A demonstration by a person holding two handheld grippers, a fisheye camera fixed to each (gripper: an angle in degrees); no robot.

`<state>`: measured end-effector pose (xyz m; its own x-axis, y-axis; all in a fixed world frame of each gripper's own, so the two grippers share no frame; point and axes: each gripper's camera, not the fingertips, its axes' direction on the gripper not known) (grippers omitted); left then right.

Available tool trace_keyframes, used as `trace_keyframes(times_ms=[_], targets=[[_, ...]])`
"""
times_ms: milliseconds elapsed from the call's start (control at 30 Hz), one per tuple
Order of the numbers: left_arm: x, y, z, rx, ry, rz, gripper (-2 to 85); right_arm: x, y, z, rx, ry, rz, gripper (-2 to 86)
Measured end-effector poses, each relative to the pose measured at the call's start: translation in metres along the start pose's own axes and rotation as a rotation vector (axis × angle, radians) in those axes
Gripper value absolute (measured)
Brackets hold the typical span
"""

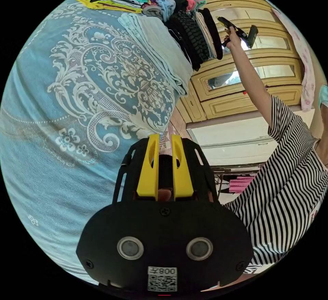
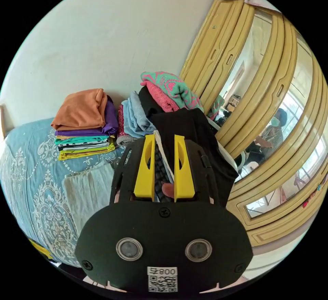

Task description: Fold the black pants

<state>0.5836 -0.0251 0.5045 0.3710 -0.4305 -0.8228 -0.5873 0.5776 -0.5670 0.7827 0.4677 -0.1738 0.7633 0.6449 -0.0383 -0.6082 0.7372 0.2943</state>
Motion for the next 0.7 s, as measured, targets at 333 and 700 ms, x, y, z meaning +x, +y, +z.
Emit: trace_keyframes(times_ms=[333,700], targets=[[-0.009,0.079,-0.031,0.006,0.03,0.027,3.6,-0.031,0.032,-0.035,-0.031,-0.089,0.183,2.0],[0.0,0.193,-0.1,0.138,0.053,0.065,2.4,-0.028,0.101,-0.191,0.32,-0.679,0.309,0.6]])
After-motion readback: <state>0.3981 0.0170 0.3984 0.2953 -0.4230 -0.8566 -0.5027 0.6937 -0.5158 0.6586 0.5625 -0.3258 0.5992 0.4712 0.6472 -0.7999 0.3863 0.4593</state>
